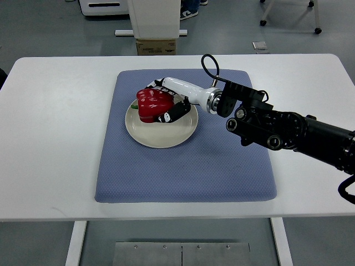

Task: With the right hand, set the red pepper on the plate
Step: 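Lift the pepper with the right hand and carry it over the plate, then lower the pepper onto the plate and open the right hand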

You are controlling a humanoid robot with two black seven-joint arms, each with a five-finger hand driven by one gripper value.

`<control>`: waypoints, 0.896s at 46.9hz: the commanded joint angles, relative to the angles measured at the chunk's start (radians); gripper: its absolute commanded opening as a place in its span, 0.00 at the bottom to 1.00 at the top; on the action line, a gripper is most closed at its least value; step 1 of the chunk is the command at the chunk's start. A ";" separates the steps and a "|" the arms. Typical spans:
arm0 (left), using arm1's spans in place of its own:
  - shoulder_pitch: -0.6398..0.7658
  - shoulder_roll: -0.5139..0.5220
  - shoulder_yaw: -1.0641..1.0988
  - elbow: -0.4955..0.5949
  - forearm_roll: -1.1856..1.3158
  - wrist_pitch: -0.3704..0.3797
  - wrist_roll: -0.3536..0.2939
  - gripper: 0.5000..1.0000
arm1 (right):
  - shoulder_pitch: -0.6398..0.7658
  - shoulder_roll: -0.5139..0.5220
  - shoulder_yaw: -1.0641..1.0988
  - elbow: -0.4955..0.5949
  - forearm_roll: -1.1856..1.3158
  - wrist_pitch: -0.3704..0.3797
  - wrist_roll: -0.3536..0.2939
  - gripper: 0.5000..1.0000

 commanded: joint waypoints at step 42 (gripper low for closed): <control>0.000 0.000 0.000 0.000 0.000 0.000 0.000 1.00 | -0.070 0.001 -0.012 -0.013 0.026 -0.006 0.009 0.99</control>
